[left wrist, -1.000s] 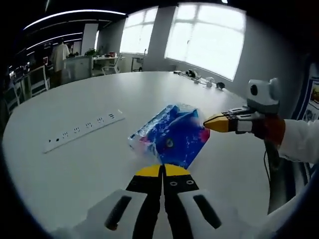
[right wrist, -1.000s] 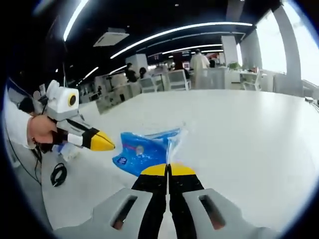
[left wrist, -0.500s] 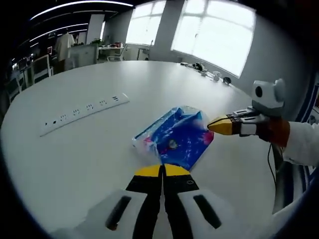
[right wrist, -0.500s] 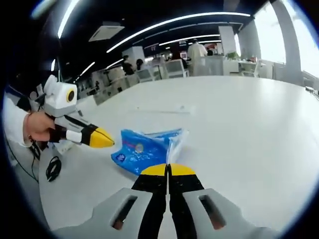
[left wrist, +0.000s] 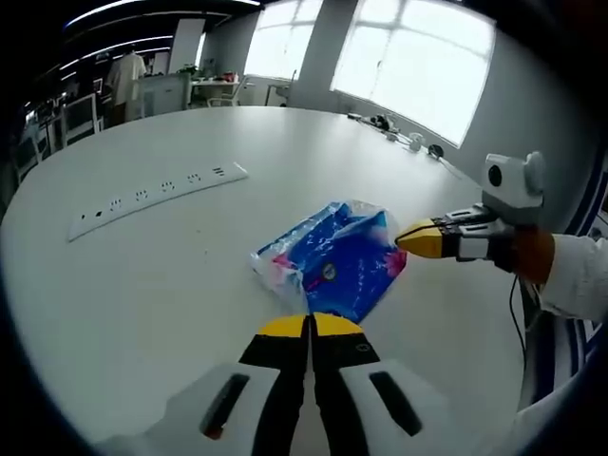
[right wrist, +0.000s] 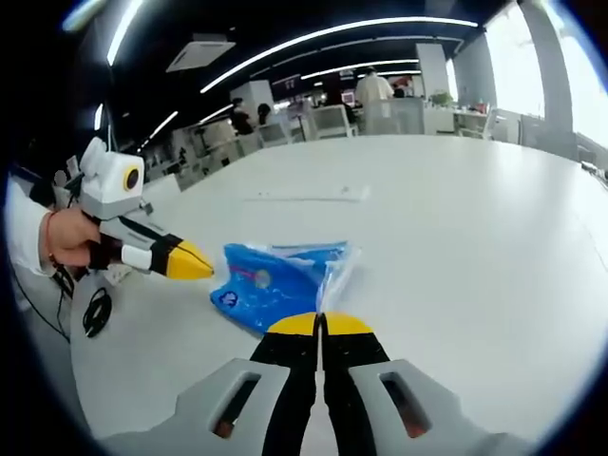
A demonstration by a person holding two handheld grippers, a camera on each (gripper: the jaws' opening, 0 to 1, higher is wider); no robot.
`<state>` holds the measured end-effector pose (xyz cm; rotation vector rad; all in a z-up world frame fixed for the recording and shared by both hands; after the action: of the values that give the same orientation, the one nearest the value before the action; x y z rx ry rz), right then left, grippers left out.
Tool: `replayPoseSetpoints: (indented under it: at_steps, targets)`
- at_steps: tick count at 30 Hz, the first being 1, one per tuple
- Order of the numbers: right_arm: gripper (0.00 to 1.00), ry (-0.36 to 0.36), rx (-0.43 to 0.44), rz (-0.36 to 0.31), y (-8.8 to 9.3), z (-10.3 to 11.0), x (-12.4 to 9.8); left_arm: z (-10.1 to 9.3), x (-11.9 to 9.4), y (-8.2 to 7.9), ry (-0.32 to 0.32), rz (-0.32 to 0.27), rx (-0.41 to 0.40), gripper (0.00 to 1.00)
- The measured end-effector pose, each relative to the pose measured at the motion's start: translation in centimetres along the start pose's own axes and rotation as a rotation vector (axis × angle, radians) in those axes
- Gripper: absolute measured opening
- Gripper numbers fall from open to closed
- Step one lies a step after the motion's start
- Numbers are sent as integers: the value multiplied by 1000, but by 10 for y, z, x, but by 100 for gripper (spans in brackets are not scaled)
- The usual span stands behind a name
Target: Arrange the tabletop items into an orderly group along one side of the table until the central work area is clear of visible clutter.
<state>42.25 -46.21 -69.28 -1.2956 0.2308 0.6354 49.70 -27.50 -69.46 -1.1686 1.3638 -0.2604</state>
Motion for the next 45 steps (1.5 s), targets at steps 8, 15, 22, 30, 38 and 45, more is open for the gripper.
replayPoseSetpoints:
  at_steps: [8, 15, 22, 30, 38, 45]
  targets:
    - [2, 22, -24, 13, 3, -3, 2, 0, 0, 3, -5, 1, -23, 2]
    - [7, 37, -17, 5, 1, -5, 1, -1, 1, 2, -11, 1, -32, 19]
    - [21, 53, 12, -14, -2, -6, -1, -3, -1, 2, -10, 0, -42, 28]
    - [35, 61, 25, -28, -7, -3, -4, -5, -7, -4, -5, -16, -46, 36]
    - [47, 72, 43, -46, -15, -1, -10, -7, -16, -13, -4, -39, -40, 45]
    - [56, 75, 54, -52, -21, 6, -18, -8, -25, -18, -11, -49, -41, 53]
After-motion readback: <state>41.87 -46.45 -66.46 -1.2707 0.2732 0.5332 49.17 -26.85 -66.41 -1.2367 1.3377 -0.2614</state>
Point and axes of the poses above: the point that each gripper's makers call its tool centre point, and the gripper's own axes: x roughly forward along the fingers, z roughly to its left, y roughly out of its underside, the point moved 7 cm from there along -x, roughly backward along the fingers, and after that the axes turned 4 degrees about x, right-handed, at the moved point
